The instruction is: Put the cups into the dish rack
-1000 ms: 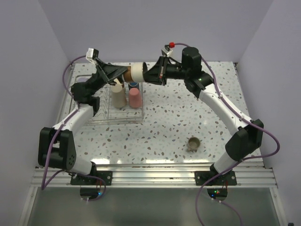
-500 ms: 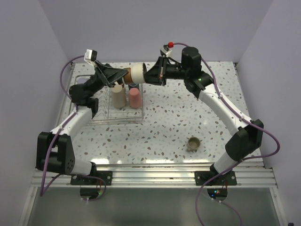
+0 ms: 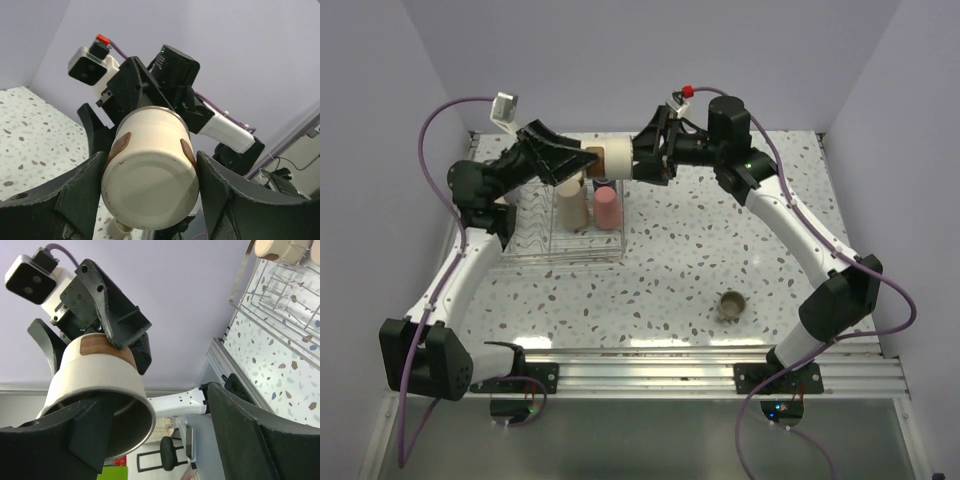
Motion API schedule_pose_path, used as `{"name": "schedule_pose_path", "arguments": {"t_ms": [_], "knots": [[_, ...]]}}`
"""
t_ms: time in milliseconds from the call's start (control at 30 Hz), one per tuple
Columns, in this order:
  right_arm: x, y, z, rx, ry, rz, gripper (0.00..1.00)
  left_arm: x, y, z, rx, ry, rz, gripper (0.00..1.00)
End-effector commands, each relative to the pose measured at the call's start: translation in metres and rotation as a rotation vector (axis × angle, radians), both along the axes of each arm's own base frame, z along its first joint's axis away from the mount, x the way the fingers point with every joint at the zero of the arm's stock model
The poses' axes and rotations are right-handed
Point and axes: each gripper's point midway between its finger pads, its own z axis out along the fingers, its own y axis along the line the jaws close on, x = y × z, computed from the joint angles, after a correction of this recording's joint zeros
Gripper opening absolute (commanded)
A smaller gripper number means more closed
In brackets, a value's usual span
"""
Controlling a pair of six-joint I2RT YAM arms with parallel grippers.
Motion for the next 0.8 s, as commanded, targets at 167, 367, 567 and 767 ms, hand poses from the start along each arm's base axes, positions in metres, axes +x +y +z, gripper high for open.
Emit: {"name": "schedule_pose_path", "arguments": {"t_ms": [167, 367, 567, 767], "knots": [[0.0, -0.029, -0.017, -0.173, -0.025, -0.088, 0.78, 0.055, 0.028, -0.02, 0.313, 0.022, 0.259, 0.0], [0.004, -0.066, -0.05, -0.344, 0.023, -0.195, 0.78, 0.078, 0.047, -0.058, 0.521, 0.136, 0.377, 0.0], [-0.001, -0.08, -0.063, -0.419, 0.016, -0.215, 0.78, 0.085, 0.049, -0.105, 0.764, 0.218, 0.425, 0.0], [-0.008, -0.084, -0.075, -0.444, 0.03, -0.208, 0.78, 0.082, 0.051, -0.154, 0.91, 0.333, 0.473, 0.0]]}}
